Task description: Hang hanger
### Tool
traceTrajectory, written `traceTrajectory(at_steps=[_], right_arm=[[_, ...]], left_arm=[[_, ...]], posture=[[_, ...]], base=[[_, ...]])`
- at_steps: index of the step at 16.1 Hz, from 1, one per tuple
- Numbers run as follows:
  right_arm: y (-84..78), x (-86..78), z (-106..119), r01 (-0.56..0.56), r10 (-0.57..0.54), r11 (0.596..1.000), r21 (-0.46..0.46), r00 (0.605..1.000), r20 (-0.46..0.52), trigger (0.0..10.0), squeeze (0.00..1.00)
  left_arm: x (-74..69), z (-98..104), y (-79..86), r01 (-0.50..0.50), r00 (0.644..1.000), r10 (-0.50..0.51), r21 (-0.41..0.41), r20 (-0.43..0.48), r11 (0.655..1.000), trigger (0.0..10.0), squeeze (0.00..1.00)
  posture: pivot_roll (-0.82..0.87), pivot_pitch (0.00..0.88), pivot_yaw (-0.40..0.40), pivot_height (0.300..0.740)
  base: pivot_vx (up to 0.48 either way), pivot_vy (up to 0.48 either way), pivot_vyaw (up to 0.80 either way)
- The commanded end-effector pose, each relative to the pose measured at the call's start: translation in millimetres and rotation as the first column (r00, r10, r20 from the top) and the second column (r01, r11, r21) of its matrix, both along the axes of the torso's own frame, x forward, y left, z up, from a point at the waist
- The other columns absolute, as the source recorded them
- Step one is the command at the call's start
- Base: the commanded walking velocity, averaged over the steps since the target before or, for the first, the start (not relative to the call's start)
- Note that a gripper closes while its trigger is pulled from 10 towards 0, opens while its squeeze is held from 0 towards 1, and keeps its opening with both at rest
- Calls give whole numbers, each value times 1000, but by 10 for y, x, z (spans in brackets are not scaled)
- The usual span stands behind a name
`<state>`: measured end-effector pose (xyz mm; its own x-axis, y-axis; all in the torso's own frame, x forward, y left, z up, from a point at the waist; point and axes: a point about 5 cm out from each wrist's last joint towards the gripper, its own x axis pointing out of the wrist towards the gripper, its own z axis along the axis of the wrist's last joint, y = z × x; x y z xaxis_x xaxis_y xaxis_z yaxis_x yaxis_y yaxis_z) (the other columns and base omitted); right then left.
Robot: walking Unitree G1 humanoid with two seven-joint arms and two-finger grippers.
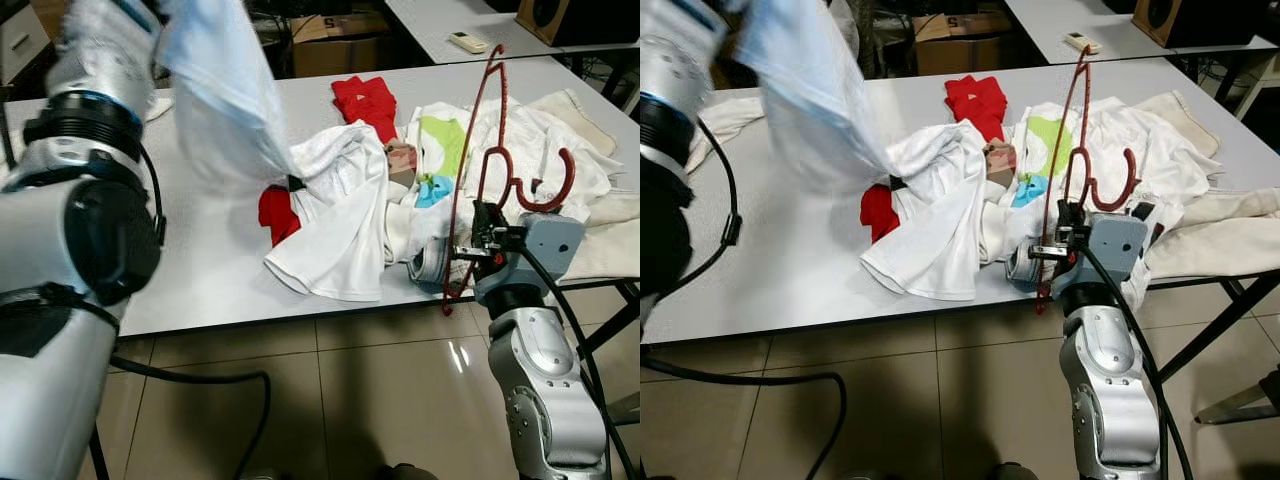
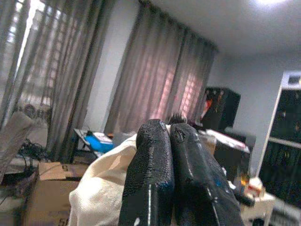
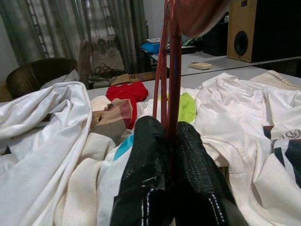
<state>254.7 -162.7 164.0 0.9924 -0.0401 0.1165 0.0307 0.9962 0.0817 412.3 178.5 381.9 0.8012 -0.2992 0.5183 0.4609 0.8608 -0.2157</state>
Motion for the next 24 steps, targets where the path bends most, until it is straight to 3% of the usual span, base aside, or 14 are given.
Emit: traceTrajectory(at_steps=[1, 2, 4, 6, 7, 8, 9, 11, 14, 16, 17, 21, 23, 24], right_arm=[[-5, -19, 6, -2, 1, 1000, 5, 1000, 11, 10000, 0], [-24, -22, 6, 9, -9, 1000, 3, 1000, 10, 10000, 0], [-49, -31, 5, 21, -21, 1000, -1, 1000, 9, 10000, 0], [-149, -49, 30, 62, -62, 998, -7, 998, 17, 10000, 0], [-201, -58, 43, 83, -83, 997, 0, 996, 23, 10000, 0], [-214, -61, 46, 88, -88, 996, 2, 996, 24, 10000, 0], [-238, -69, 51, 95, -95, 995, 1, 995, 24, 10000, 0], [-250, -81, 49, 97, -97, 995, 0, 995, 22, 10000, 0], [-214, -74, 25, 85, -86, 996, 7, 996, 14, 10000, 0], [-203, -70, 26, 83, -83, 997, 9, 996, 15, 10000, 0], [-202, -70, 27, 83, -83, 996, 10, 996, 15, 10000, 0], [-207, -86, 19, 88, -88, 996, 12, 996, 13, 10000, 0], [-198, -86, 11, 87, -87, 996, 13, 996, 11, 10000, 0], [-191, -86, 9, 86, -86, 996, 14, 996, 10, 10000, 0]], left_arm=[[3, -23, -92, 25, 1000, -25, 65, -4, 998, 0, 0], [54, -405, -507, 112, 991, -96, 193, -91, 975, 0, 0], [55, -759, -797, 163, 977, -120, 256, -174, 953, 0, 0], [-117, -1527, -1333, 309, 933, -176, 447, -314, 839, 0, 0], [-192, -1790, -1453, 335, 912, -152, 478, -381, 812, 4745, 0], [-216, -1848, -1474, 338, 908, -142, 486, -395, 806, 4745, 0], [-313, -1938, -1557, 442, 872, -242, 470, -426, 764, 10000, 1000], [-407, -1893, -1604, 522, 840, -346, 451, -417, 724, 10000, 1000], [-792, -1834, -1482, 780, 598, -657, 523, -459, 344, 10000, 1000], [-843, -1844, -1328, 791, 564, -661, 553, -494, 262, 10000, 1000], [-837, -1839, -1255, 790, 563, -652, 564, -508, 242, 10000, 1000], [-315, -1554, -611, 448, 894, -255, 727, -368, 521, 10000, 1000], [-184, -1574, -368, 300, 943, -44, 791, -329, 533, 10000, 1000], [-142, -1674, -235, 266, 936, 60, 811, -346, 521, 10000, 337]], posture=[[-28, 0, 91, 740], [-29, 0, 91, 740], [-33, 0, 91, 740], [-40, 0, 91, 740], [-44, 0, 92, 740], [-44, 0, 92, 740], [-49, 0, 94, 740], [-44, 0, 92, 740], [-38, 0, 89, 740], [-38, 0, 94, 740], [-39, 0, 95, 740], [-39, 0, 97, 740], [-41, 0, 99, 740], [-41, 0, 99, 740]], base=[[0, 0, 0], [0, 0, 0], [0, 0, 0], [0, 0, 0], [0, 0, 0], [0, 0, 0], [0, 0, 0], [0, 0, 0], [0, 0, 0], [0, 0, 0], [0, 0, 0], [0, 0, 0], [0, 0, 0], [0, 0, 0]])
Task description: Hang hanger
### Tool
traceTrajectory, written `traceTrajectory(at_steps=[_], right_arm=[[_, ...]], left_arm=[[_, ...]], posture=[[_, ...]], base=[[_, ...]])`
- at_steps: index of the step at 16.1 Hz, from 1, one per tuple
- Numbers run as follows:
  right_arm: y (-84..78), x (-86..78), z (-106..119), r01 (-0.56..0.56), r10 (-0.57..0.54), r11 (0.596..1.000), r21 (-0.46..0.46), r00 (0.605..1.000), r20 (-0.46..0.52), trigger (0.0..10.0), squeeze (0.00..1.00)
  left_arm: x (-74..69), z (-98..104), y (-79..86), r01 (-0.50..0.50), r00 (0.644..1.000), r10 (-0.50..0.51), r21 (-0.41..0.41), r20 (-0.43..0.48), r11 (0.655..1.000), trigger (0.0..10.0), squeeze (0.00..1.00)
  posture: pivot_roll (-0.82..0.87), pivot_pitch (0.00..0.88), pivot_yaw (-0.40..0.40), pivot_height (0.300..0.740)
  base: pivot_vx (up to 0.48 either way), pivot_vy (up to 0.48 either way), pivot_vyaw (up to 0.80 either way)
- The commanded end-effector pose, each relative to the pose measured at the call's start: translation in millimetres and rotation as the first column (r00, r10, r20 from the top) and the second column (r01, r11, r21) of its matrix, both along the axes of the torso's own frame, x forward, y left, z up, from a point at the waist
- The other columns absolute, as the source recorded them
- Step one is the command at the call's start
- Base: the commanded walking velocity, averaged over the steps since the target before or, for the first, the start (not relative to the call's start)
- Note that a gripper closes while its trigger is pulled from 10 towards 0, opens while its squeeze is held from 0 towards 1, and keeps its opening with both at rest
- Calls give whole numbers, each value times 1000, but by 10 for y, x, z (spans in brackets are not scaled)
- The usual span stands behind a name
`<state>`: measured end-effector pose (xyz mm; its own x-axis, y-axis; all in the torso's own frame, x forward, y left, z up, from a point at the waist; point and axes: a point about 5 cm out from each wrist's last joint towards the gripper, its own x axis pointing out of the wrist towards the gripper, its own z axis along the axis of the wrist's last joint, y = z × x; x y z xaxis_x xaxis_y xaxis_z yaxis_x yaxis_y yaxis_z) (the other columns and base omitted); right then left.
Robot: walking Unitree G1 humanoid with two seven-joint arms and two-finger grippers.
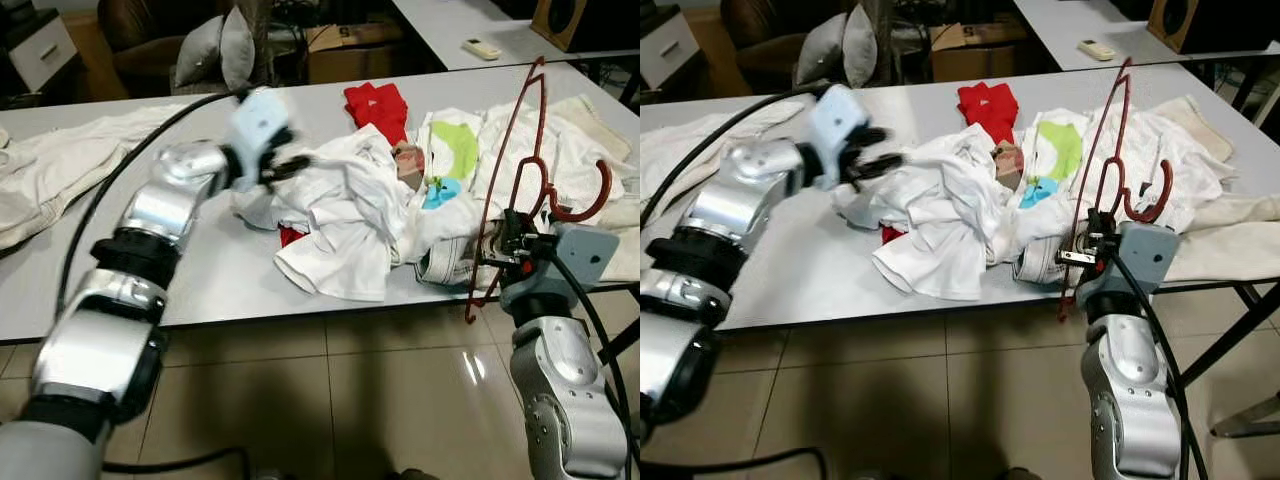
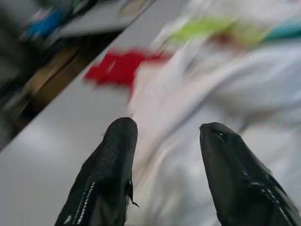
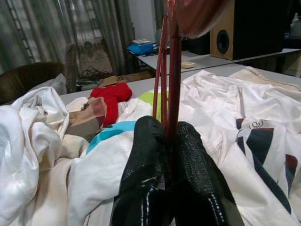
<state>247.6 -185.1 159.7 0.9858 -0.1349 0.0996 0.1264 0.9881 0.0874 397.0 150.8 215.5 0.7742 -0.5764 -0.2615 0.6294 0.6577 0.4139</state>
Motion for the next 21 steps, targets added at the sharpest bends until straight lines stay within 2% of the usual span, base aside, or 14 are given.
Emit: traceTrajectory(at_steps=[1, 4, 5, 7, 10, 12, 13, 15, 18, 20, 21], right_arm=[[38, -20, 50, -10, 10, 1000, 5, 1000, 26, 10000, 0], [25, -39, 49, -6, 6, 1000, 3, 1000, 23, 10000, 0], [20, -41, 49, -5, 4, 1000, 3, 1000, 22, 10000, 0], [33, -37, 43, -6, 6, 1000, 3, 1000, 19, 10000, 0], [45, -41, 41, -11, 11, 1000, 4, 1000, 18, 10000, 0], [44, -46, 40, -10, 10, 1000, 4, 1000, 17, 10000, 0], [41, -49, 38, -9, 9, 1000, 4, 1000, 16, 10000, 0], [39, -51, 39, -7, 7, 1000, 3, 1000, 16, 10000, 0], [30, -58, 43, -3, 3, 1000, 0, 1000, 17, 10000, 0], [25, -59, 43, -4, 4, 1000, -1, 1000, 15, 10000, 0], [26, -58, 41, -5, 5, 1000, -2, 1000, 15, 10000, 0]], left_arm=[[13, -119, 90, -54, 998, 55, 54, -26, 997, 10000, 0], [-26, -291, -13, -8, 996, 5, -24, -91, 1000, 10000, 0], [-36, -337, -55, 11, 997, -12, -9, -80, 1000, 10000, 0], [-81, -495, -133, 58, 997, -52, 117, -47, 991, 10000, 0], [-80, -612, -166, -2, 1000, 4, 176, -9, 984, 10000, 0], [-57, -625, -152, -70, 997, 63, 179, 42, 981, 10000, 0], [-56, -630, -178, -81, 996, 75, 143, 49, 986, 5176, 0], [-61, -666, -209, -89, 995, 84, 124, 44, 988, 2392, 0], [-74, -687, -251, -70, 997, 66, 108, 40, 992, 1647, 0], [-86, -694, -273, -47, 998, 41, 110, 56, 993, 706, 0], [-90, -698, -276, -43, 998, 37, 110, 57, 993, 706, 0]], posture=[[-46, 0, 101, 740], [-52, 0, 104, 740], [-51, 0, 103, 740], [-51, 0, 103, 740], [-52, 0, 103, 740], [-53, 0, 103, 740], [-54, 0, 105, 740], [-54, 0, 105, 740], [-64, 0, 109, 740], [-62, 0, 105, 740], [-62, 0, 105, 740]], base=[[0, 0, 0], [0, 0, 0], [0, 0, 0], [0, 0, 0], [0, 0, 0], [0, 0, 0], [0, 0, 0], [0, 0, 0], [0, 0, 0], [0, 0, 0], [0, 0, 0]])
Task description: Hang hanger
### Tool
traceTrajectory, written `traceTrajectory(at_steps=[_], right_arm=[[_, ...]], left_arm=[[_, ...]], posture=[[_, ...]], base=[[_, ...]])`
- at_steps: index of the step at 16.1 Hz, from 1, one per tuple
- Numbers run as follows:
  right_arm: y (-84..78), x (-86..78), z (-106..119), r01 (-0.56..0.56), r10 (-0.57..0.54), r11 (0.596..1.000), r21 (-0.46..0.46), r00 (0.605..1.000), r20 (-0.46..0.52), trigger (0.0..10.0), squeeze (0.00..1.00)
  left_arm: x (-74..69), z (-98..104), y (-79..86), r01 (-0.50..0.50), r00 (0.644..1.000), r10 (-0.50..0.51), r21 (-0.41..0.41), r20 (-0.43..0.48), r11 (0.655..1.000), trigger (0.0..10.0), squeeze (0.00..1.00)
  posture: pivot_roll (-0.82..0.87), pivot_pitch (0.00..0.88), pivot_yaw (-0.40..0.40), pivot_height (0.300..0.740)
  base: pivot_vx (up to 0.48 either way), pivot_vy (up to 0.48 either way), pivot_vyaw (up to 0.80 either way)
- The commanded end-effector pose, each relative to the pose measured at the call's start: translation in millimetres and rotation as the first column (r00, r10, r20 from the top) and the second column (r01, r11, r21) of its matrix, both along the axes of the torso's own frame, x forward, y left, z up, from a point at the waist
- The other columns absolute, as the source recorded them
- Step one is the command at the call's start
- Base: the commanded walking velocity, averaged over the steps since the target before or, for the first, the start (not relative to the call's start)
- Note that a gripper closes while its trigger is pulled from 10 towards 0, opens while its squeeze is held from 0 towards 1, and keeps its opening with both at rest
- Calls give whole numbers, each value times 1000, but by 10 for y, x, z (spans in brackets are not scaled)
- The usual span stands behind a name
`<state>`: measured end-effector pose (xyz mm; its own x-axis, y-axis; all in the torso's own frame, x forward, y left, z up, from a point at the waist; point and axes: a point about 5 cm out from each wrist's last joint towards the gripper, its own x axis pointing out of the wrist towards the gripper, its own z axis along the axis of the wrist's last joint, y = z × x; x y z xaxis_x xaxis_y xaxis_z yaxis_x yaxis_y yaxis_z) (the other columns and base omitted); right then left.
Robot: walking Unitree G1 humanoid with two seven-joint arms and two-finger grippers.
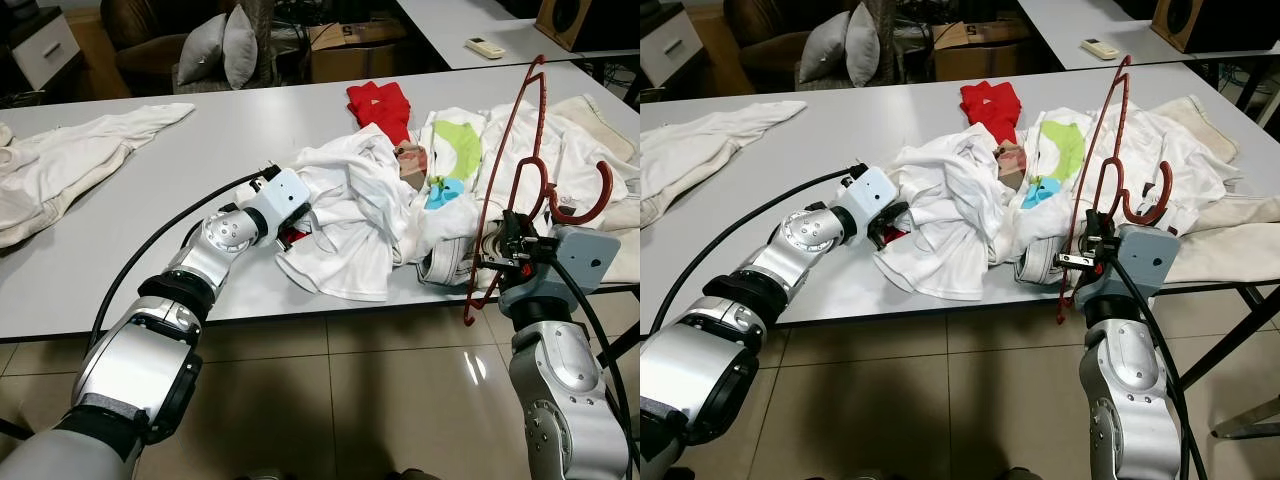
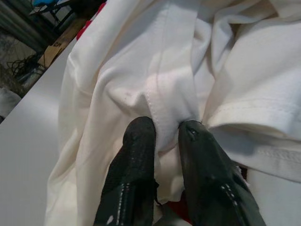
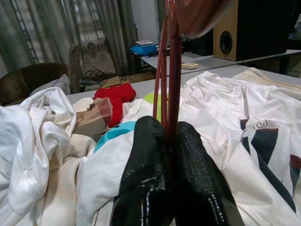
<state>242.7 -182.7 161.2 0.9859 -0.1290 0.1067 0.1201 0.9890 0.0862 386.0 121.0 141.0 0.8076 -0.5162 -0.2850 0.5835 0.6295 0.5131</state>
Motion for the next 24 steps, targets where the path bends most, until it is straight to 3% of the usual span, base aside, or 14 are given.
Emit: traceTrajectory(at_steps=[1, 10, 13, 14, 15, 17, 20, 23, 24], right_arm=[[7, -1, 24, -3, 3, 1000, 1, 1000, 7, 10000, 0], [21, -5, 24, -7, 7, 1000, 0, 1000, 5, 10000, 0], [97, -61, 96, -166, 165, 986, 11, 985, 40, 10000, 0], [119, -84, 119, -210, 209, 978, 17, 977, 51, 10000, 0], [152, -203, 168, -365, 364, 931, 10, 930, 48, 10000, 0], [112, -363, 190, -499, 499, 867, -7, 867, 1, 10000, 0], [55, -499, 229, -612, 610, 791, -16, 790, -62, 10000, 0], [97, -665, 262, -763, 751, 646, -6, 637, -173, 10000, 0], [104, -690, 256, -779, 765, 627, 2, 615, -191, 10000, 0]], left_arm=[[12, 32, 16, 6, 1000, -6, 1, 9, 1000, 0, 0], [8, 25, 20, 8, 1000, -8, -36, -4, 999, 0, 0], [83, 194, 99, -80, 997, 77, -257, -25, 963, 0, 0], [94, 229, 117, -87, 996, 82, -290, -27, 953, 0, 0], [137, 416, 204, -74, 997, 79, -381, -3, 922, 0, 0], [177, 686, 360, -42, 996, 71, -446, 49, 894, 0, 0], [188, 1007, 493, 21, 991, 41, -460, 124, 888, 0, 0], [149, 1292, 545, 119, 981, -51, -377, 186, 918, 0, 0], [145, 1321, 528, 131, 979, -61, -366, 195, 921, 0, 0]], posture=[[-59, 0, 102, 740], [-61, 0, 105, 740], [-67, 0, 110, 740], [-67, 0, 110, 740], [-69, 0, 115, 740], [-69, 0, 115, 740], [-62, 0, 109, 740], [-51, 0, 100, 740], [-50, 0, 99, 740]], base=[[0, 0, 0], [0, 0, 0], [0, 0, 0], [0, 0, 0], [0, 0, 0], [0, 0, 0], [0, 0, 0], [0, 0, 0], [0, 0, 0]])
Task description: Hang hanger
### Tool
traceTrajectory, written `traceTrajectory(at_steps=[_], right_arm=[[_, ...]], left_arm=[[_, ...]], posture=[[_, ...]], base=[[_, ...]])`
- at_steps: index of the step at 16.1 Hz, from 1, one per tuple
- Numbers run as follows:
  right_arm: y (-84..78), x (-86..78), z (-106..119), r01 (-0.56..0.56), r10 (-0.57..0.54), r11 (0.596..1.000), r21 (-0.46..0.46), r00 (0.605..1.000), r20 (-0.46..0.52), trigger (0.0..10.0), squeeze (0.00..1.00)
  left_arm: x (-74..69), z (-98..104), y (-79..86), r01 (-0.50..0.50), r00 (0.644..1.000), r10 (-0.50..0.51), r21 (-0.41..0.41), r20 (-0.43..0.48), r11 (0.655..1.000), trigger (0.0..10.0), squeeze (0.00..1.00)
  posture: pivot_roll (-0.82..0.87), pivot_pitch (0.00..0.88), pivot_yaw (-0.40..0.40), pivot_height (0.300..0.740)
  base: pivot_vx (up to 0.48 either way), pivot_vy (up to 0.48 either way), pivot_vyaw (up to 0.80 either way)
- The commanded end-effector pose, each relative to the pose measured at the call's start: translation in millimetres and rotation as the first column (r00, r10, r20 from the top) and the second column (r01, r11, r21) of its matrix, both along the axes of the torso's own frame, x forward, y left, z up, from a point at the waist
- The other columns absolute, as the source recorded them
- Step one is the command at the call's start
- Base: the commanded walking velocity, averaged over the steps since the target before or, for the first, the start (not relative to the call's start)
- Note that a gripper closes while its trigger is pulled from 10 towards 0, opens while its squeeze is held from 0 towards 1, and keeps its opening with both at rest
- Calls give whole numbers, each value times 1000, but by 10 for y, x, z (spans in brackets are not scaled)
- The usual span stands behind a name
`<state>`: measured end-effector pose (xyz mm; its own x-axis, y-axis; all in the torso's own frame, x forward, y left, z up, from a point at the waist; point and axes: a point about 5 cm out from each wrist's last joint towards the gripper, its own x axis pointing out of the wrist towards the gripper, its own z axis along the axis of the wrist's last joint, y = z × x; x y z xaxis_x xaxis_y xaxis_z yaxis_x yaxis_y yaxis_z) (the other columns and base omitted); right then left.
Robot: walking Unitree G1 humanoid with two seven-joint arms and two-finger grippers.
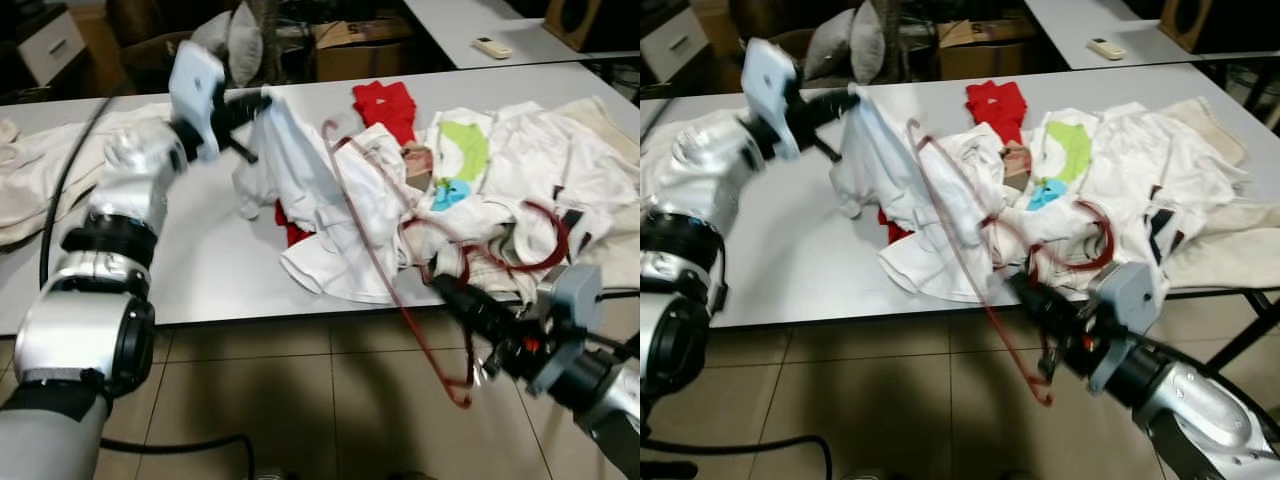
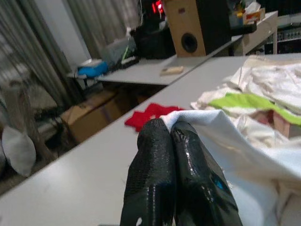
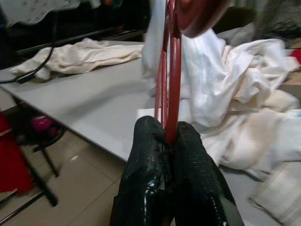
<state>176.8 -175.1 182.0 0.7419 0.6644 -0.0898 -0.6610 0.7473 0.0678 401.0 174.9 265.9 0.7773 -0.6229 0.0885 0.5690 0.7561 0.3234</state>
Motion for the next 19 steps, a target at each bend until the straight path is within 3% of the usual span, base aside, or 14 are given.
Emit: traceTrajectory(at_steps=[1, 4, 7, 10, 13, 17, 19], right_arm=[[29, -48, 37, -47, 47, 999, -8, 999, -10, 10000, 0], [-8, -56, -24, -48, 44, 997, -60, 997, -70, 10000, 0], [-122, 21, -157, 38, -61, 989, -141, 986, -158, 10000, 0], [-167, 106, -210, 67, -101, 980, -188, 979, -179, 10000, 0], [-73, 109, -146, -31, 3, 983, -183, 989, -150, 10000, 0], [-63, 155, 5, -15, 7, 988, -153, 998, -55, 10000, 0], [-53, 150, 36, -30, 23, 989, -145, 999, -48, 10000, 0]], left_arm=[[-9, 86, -25, 22, 1000, -23, 34, 22, 999, 0, 0], [-40, 107, -81, 82, 996, -85, 101, 19, 992, 0, 0], [-132, 140, -128, 168, 985, -171, 148, 11, 975, 0, 0], [-185, 170, -154, 211, 976, -215, 169, 8, 963, 0, 0], [-197, 190, -142, 156, 986, -162, 143, 32, 977, 0, 0], [-154, 190, -136, 65, 996, -72, 130, 53, 989, 0, 0], [-146, 170, -169, 68, 996, -75, 130, 46, 989, 0, 0]], posture=[[-50, 0, 99, 740], [-50, 0, 99, 740], [-55, 0, 94, 740], [-52, 0, 78, 740], [-48, 0, 64, 740], [-49, 0, 59, 740], [-53, 0, 63, 740]], base=[[0, 0, 0], [0, 0, 0], [0, 0, 0], [0, 0, 0], [0, 0, 0], [0, 0, 0], [0, 0, 0]])
